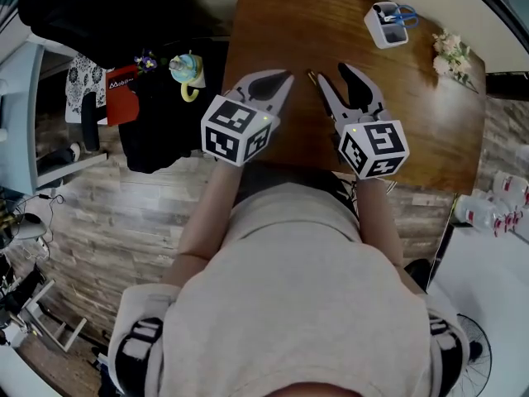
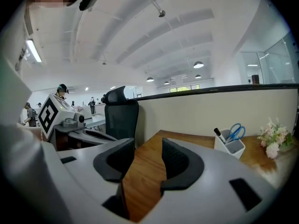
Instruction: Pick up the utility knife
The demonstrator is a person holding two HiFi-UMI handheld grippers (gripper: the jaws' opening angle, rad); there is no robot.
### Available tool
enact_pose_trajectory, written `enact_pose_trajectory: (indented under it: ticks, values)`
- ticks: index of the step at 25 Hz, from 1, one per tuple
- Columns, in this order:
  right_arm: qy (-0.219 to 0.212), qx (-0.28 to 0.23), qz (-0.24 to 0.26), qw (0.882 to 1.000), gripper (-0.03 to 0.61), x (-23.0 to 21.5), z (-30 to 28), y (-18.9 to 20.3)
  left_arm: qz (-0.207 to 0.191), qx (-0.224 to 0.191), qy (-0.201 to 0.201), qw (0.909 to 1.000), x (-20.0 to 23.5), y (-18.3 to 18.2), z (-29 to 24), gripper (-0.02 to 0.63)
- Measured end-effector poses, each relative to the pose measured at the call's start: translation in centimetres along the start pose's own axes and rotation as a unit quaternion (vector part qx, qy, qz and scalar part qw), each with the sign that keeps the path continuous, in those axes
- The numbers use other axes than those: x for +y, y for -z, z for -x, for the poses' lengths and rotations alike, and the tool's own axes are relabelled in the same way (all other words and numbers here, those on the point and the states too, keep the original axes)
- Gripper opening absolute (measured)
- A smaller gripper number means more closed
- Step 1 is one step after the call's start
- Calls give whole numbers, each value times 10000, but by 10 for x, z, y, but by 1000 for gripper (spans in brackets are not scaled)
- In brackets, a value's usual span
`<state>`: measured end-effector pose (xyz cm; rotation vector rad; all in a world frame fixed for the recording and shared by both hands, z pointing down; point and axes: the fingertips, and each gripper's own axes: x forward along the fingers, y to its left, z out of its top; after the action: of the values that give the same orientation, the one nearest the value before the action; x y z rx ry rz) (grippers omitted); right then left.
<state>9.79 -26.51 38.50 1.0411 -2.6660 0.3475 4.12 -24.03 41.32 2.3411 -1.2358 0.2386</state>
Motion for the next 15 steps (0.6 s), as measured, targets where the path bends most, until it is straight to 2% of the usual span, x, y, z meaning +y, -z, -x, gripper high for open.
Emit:
enact_pose_trajectory:
  ticks: [15]
  values:
    - [83,682,-375,9969,155,3,-16,43,94,576,450,9973,14,27,-11,14]
